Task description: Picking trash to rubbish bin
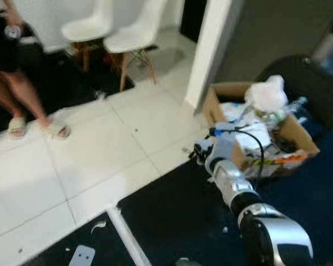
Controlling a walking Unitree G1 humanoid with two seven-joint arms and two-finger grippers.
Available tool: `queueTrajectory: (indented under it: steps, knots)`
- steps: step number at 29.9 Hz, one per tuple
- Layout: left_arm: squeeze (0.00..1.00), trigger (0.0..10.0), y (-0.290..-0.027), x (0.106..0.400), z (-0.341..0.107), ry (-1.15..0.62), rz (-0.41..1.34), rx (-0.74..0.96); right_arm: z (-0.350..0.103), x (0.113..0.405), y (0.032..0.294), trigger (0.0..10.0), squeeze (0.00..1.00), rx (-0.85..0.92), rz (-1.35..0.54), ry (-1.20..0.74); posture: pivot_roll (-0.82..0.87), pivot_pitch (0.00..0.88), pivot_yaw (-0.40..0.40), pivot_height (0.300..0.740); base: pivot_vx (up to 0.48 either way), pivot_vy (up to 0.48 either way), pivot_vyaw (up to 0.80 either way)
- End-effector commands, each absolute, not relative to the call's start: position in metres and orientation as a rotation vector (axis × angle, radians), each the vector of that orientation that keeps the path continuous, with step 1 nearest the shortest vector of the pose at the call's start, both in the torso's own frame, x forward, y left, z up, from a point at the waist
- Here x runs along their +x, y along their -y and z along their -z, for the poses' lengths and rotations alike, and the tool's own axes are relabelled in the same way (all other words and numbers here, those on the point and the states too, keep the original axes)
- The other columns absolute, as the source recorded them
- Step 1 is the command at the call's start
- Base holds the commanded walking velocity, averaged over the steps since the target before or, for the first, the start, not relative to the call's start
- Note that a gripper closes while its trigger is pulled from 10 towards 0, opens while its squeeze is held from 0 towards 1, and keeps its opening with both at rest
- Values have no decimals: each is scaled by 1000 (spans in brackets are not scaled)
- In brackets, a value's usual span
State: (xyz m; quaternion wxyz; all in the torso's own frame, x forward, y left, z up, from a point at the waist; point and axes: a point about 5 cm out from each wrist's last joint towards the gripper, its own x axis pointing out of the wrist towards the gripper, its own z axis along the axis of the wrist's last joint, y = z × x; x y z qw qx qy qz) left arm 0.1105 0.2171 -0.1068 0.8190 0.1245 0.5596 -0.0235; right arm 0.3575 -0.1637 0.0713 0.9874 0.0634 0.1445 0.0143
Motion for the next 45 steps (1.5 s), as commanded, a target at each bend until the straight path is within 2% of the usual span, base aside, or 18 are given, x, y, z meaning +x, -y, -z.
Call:
queueTrajectory:
  steps: [1, 12, 23, 37, 45]
  knots:
    - [0, 10000, -216, 102, 109, -1215, 49, 257, -75, 360, 160, 10000, 0, 136, -32, -270, 138, 21, -37, 740, 0, 0, -800]
    - [0, 10000, -219, 102, 109, -1218, 52, 276, -69, 356, 170, 10000, 0, 98, -3, -292, 131, 7, -35, 740, 0, 0, -800]
    - [0, 10000, -220, 109, 107, -1196, 45, 270, -74, 359, 168, 10000, 0, 88, -7, -277, 131, 0, -38, 740, 0, 0, -800]
    - [0, 10000, -221, 101, 109, -1220, 32, 243, -74, 359, 162, 10000, 0, 83, -30, -261, 139, 7, -36, 740, 0, 0, -795]
    - [0, 10000, -223, 100, 109, -1224, 31, 245, -76, 360, 155, 10000, 0, 111, -66, -247, 148, 8, -36, 740, 286, 0, 0]
